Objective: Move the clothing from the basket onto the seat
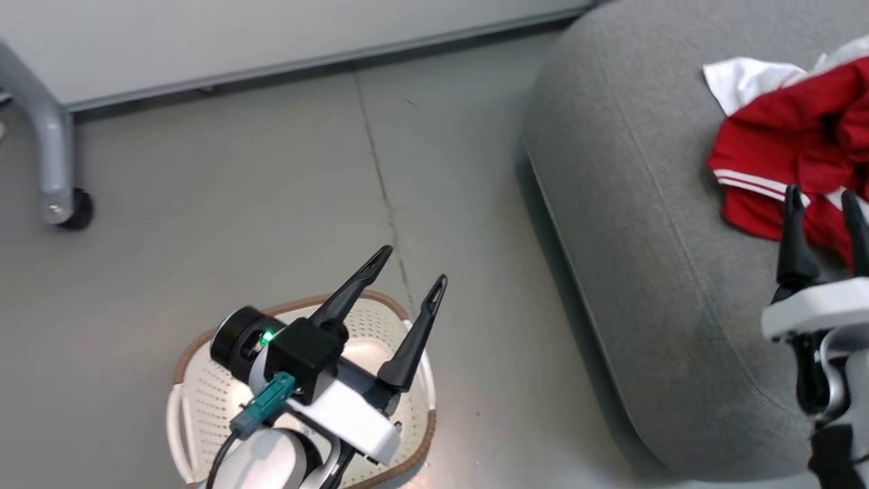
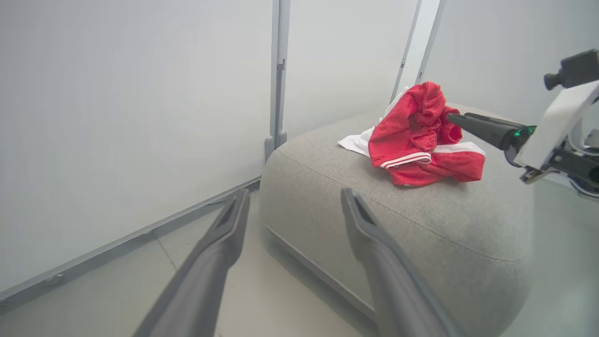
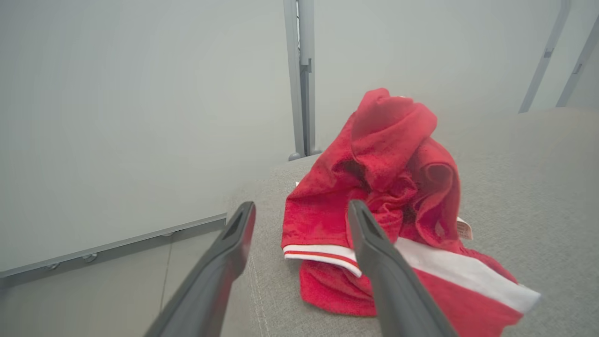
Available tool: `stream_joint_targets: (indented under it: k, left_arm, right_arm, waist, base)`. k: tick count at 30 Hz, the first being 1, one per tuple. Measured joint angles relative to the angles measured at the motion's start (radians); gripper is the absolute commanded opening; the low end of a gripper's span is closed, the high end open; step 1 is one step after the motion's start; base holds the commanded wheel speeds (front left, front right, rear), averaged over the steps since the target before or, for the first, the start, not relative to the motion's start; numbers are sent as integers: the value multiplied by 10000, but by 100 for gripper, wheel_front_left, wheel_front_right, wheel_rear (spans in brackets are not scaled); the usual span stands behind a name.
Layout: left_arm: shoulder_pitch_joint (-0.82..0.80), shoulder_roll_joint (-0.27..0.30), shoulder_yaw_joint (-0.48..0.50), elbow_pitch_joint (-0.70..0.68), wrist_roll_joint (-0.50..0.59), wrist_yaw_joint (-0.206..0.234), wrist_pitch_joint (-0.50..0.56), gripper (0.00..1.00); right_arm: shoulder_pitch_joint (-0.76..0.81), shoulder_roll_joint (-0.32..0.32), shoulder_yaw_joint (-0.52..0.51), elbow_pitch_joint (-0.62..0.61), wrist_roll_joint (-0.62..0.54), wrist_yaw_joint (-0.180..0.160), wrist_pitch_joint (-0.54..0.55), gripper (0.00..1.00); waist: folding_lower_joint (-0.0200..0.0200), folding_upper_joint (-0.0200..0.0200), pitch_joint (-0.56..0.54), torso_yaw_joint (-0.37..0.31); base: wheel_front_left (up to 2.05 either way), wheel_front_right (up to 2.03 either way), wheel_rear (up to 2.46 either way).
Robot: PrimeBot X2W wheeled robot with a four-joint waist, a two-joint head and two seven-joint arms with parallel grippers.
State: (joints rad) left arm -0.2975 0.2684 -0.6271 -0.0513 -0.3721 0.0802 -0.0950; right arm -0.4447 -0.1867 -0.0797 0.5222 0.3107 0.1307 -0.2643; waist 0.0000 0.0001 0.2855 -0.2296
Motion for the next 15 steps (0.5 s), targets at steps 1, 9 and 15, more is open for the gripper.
stream_joint_targets:
  k: [1, 9, 15]
  left_arm:
    - [128, -8, 73, 29, -73, 77, -59, 100]
    - [896, 44, 930, 217, -552, 796, -742, 100]
    - [1310, 82, 1703, 393, -991, 1183, -1160, 100]
  right_arm:
    - [241, 52, 77, -276, -6, 0, -2, 100]
    - [1683, 690, 581, -2441, -313, 0, 372, 100]
    - [2430, 1039, 846, -3902, -865, 0, 1041, 100]
  waist:
    - [0, 0, -107, 122]
    - [0, 0, -796, 1200]
    - [0, 0, -1265, 1907]
  base:
    - [0, 0, 0]
    - [0, 0, 0]
    - [0, 0, 0]
